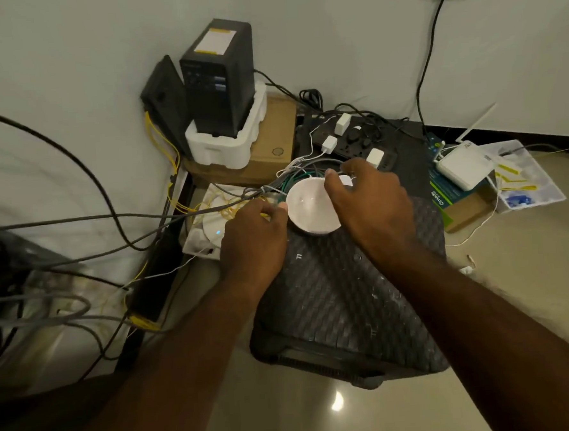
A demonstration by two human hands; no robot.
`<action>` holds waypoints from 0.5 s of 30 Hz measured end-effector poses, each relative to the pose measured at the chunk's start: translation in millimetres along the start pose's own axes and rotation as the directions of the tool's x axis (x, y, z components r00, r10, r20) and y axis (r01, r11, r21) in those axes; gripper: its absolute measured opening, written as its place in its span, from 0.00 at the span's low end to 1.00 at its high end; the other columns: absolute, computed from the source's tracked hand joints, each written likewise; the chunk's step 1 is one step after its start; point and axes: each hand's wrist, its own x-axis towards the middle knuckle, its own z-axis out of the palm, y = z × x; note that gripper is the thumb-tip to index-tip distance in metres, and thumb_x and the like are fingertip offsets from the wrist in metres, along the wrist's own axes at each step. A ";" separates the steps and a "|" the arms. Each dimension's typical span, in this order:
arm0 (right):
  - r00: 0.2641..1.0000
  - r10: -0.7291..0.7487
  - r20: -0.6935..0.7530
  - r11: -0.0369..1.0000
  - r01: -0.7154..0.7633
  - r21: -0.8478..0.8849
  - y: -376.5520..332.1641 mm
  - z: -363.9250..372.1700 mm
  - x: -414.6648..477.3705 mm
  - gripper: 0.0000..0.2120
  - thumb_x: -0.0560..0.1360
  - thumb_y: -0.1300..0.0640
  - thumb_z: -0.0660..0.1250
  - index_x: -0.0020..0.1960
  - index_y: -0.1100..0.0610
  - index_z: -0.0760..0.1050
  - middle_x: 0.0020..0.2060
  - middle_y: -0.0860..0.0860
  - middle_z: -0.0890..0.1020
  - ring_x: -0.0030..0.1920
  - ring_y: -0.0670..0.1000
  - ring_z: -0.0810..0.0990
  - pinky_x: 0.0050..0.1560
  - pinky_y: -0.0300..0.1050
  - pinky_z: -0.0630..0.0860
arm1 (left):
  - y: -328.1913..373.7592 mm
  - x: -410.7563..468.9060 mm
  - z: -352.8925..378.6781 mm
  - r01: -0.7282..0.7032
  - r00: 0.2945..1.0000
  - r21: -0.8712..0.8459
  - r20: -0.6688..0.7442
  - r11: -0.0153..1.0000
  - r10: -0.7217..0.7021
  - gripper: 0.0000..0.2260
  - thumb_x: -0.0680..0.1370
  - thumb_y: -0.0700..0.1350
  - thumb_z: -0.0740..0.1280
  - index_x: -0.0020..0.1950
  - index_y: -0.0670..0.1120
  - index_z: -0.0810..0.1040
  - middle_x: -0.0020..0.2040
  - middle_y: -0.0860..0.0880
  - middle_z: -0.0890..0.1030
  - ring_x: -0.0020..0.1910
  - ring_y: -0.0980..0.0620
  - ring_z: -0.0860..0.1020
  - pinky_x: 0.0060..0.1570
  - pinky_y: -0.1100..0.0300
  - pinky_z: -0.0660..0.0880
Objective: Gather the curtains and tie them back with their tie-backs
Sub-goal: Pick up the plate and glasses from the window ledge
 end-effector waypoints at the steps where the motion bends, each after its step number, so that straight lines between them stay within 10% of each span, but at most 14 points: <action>1: 1.000 -0.026 -0.018 0.999 0.026 0.031 -8.8 -5.3 -6.3 0.23 0.81 0.40 0.59 0.69 0.51 0.75 0.62 0.56 0.82 0.60 0.57 0.81 0.55 0.49 0.76 | 4.5 -7.9 -10.0 -0.030 0.999 -0.004 -0.027 1.000 0.030 0.10 0.79 0.55 0.62 0.49 0.51 0.79 0.45 0.47 0.84 0.47 0.46 0.81 0.50 0.47 0.79; 9: 0.967 -0.254 -0.002 0.873 0.230 0.430 -115.7 -67.5 -135.1 0.13 0.79 0.46 0.63 0.56 0.50 0.81 0.39 0.46 0.84 0.40 0.47 0.83 0.45 0.57 0.83 | 2.9 -143.2 -157.6 -0.319 0.915 -0.056 -0.278 0.946 0.292 0.09 0.81 0.51 0.63 0.41 0.52 0.75 0.32 0.58 0.74 0.32 0.65 0.74 0.32 0.76 0.67; 15: 0.865 -0.483 0.138 0.745 0.323 0.584 -215.5 -110.8 -287.1 0.09 0.75 0.46 0.61 0.40 0.47 0.78 0.33 0.50 0.82 0.34 0.49 0.81 0.39 0.56 0.81 | -5.5 -267.1 -296.6 -0.373 0.778 -0.201 -0.600 0.906 0.187 0.13 0.78 0.52 0.63 0.39 0.45 0.77 0.27 0.47 0.75 0.25 0.53 0.76 0.24 0.55 0.74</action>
